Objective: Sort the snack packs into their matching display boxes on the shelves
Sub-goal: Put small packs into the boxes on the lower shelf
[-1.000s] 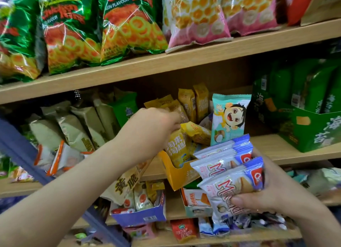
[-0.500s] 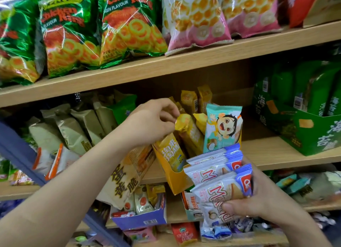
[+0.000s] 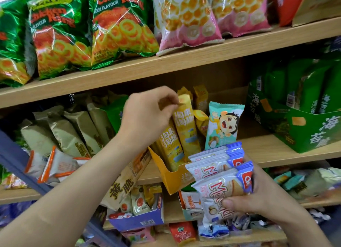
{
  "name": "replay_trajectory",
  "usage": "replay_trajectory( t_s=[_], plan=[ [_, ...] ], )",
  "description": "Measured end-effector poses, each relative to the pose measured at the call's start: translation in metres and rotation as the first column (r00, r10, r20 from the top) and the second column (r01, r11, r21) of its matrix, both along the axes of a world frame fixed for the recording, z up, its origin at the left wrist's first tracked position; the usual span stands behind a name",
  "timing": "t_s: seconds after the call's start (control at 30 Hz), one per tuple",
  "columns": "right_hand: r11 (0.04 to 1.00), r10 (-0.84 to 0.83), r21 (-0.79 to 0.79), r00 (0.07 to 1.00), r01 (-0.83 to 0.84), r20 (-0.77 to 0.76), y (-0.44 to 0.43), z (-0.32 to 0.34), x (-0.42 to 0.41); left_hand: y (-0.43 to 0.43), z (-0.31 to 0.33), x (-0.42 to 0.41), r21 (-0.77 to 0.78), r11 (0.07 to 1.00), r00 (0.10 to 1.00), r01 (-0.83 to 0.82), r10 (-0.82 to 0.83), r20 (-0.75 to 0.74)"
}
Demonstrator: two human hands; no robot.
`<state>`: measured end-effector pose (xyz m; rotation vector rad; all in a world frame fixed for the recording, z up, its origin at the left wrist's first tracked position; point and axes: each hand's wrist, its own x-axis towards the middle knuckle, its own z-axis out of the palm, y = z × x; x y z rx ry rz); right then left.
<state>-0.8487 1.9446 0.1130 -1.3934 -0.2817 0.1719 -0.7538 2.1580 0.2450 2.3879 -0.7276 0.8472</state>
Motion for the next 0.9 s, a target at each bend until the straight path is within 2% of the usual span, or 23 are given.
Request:
replay_trajectory(
  t_s=[0.07, 0.13, 0.3, 0.4, 0.47, 0.53, 0.6, 0.67, 0.77, 0.83, 0.9],
  plan=[
    [1.0, -0.016, 0.008, 1.0, 0.016, -0.008, -0.001, 0.0, 0.0, 0.009, 0.01, -0.006, -0.08, 0.994, 0.991, 0.069, -0.059, 0.12],
    [1.0, -0.016, 0.01, 1.0, 0.016, -0.002, 0.0, 0.001, 0.001, 0.016, 0.019, -0.011, -0.07, 0.993, 0.98, 0.097, -0.083, 0.183],
    [1.0, -0.024, -0.013, 1.0, 0.024, 0.016, 0.003, 0.004, 0.002, 0.026, 0.02, -0.019, 0.172, 0.977, 0.959, 0.125, -0.163, 0.232],
    [1.0, -0.011, -0.014, 1.0, 0.011, 0.029, 0.004, 0.005, 0.002, 0.03, 0.019, -0.022, 0.202, 0.968, 0.963, 0.149, -0.188, 0.191],
    [1.0, -0.017, -0.006, 1.0, 0.017, 0.022, 0.003, 0.004, 0.003, 0.029, 0.018, -0.023, 0.244, 0.962, 0.982, 0.123, -0.153, 0.11],
    [1.0, -0.011, 0.011, 1.0, 0.011, 0.022, 0.003, 0.003, 0.002, 0.028, 0.017, -0.023, 0.313, 0.945, 0.996, 0.091, -0.08, -0.049],
    [1.0, -0.011, 0.013, 1.0, 0.011, 0.019, 0.002, 0.003, 0.001, 0.029, 0.018, -0.021, 0.365, 0.926, 0.97, 0.098, -0.006, -0.244],
    [1.0, -0.021, 0.009, 1.0, 0.021, 0.012, 0.0, 0.002, 0.001, 0.032, 0.022, -0.02, 0.413, 0.903, 0.937, 0.121, 0.034, -0.349],
    [1.0, -0.029, 0.004, 0.999, 0.029, 0.014, -0.002, 0.002, 0.001, 0.031, 0.026, -0.022, 0.465, 0.876, 0.925, 0.126, 0.065, -0.374],
    [0.999, -0.037, 0.003, 0.999, 0.037, 0.017, -0.002, 0.002, -0.001, 0.026, 0.023, -0.025, 0.599, 0.796, 0.933, 0.088, 0.145, -0.329],
    [0.999, -0.037, 0.004, 0.999, 0.037, 0.022, -0.001, 0.002, -0.002, 0.02, 0.014, -0.029, 0.712, 0.703, 0.956, 0.016, 0.198, -0.217]
  ],
)
